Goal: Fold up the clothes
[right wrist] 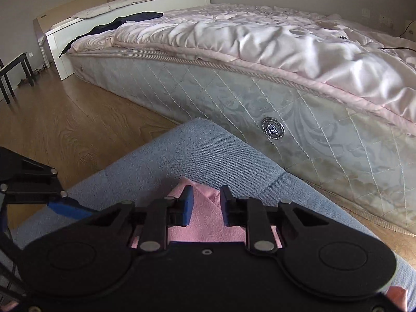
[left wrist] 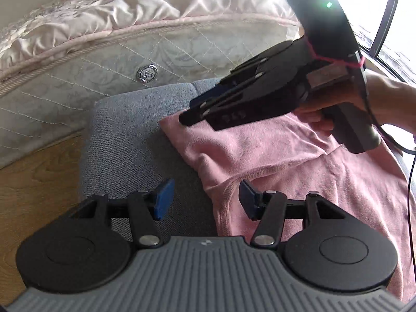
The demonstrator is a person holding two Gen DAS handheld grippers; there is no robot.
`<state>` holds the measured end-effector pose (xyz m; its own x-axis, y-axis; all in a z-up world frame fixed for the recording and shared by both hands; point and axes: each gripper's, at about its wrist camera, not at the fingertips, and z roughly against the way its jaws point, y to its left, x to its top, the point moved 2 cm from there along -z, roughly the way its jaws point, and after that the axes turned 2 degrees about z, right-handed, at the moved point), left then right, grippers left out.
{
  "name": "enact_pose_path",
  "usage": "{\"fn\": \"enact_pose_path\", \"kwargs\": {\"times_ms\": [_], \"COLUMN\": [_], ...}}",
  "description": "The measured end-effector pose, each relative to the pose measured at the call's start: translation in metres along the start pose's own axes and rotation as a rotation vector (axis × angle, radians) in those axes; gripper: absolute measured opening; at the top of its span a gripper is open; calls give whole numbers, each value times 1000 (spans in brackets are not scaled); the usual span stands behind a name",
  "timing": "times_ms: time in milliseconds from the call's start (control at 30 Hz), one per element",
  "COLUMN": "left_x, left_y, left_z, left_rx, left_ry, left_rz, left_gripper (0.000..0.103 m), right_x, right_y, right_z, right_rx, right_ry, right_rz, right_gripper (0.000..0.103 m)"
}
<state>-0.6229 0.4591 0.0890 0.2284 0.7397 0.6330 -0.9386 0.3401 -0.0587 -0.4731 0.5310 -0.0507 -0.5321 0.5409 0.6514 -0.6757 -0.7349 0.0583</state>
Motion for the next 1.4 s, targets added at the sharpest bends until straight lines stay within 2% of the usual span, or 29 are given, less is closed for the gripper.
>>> {"fn": "enact_pose_path", "kwargs": {"times_ms": [67, 167, 300, 400, 500, 567, 667, 733, 867, 967, 1000, 1067, 1133, 1200, 1300, 1333, 1400], "left_x": [8, 12, -5, -26, -30, -28, -21, -16, -12, -15, -16, -24, -34, -46, -63, -68, -82], "left_y": [0, -7, -19, -24, -17, -12, -10, -13, -25, -32, -33, -35, -37, -39, -44, -46, -47], "left_z": [1, -12, -31, -25, -11, 5, 27, 32, 31, 30, 31, 33, 37, 41, 47, 50, 58], "left_rx": [-16, -50, -144, -102, -114, -112, -111, -109, -85, -113, -123, -144, -165, -185, -205, -209, -204], "left_ry": [-23, -32, 75, 86, 135, 110, 49, 37, 25, 53, 57, 74, 99, 137, 188, 203, 233], "left_rz": [-21, -60, -108, -174, -138, -121, -112, -125, -169, -158, -153, -136, -109, -87, -75, -77, -83], "left_gripper": [61, 61, 61, 61, 61, 61, 61, 61, 61, 61, 61, 61, 61, 61, 61, 61, 62], "right_x": [-1, -6, -6, -8, -9, -5, -7, -20, -57, -82, -84, -79, -79, -89, -123, -129, -141], "right_y": [2, 6, 2, -2, -4, -5, 11, 26, 58, 74, 74, 68, 57, 48, 41, 40, 39], "right_z": [-14, -22, -24, -25, -24, -15, 17, 32, 44, 45, 47, 59, 80, 93, 102, 114, 142], "right_rx": [15, -4, -36, -45, -48, -72, -2, 45, 38, 10, 7, 60, 69, 31, 11, 12, 17], "right_ry": [47, 64, 56, 41, 30, 26, -33, -8, 52, 69, 61, 109, 85, 107, 240, 242, 260], "right_rz": [27, 71, 68, 58, 51, 25, 71, 102, 203, 253, 245, 184, 152, 165, 159, 154, 143], "right_gripper": [24, 24, 18, 18, 18, 20, 20, 20, 20, 20, 20, 20, 21, 29, 30, 30, 38]}}
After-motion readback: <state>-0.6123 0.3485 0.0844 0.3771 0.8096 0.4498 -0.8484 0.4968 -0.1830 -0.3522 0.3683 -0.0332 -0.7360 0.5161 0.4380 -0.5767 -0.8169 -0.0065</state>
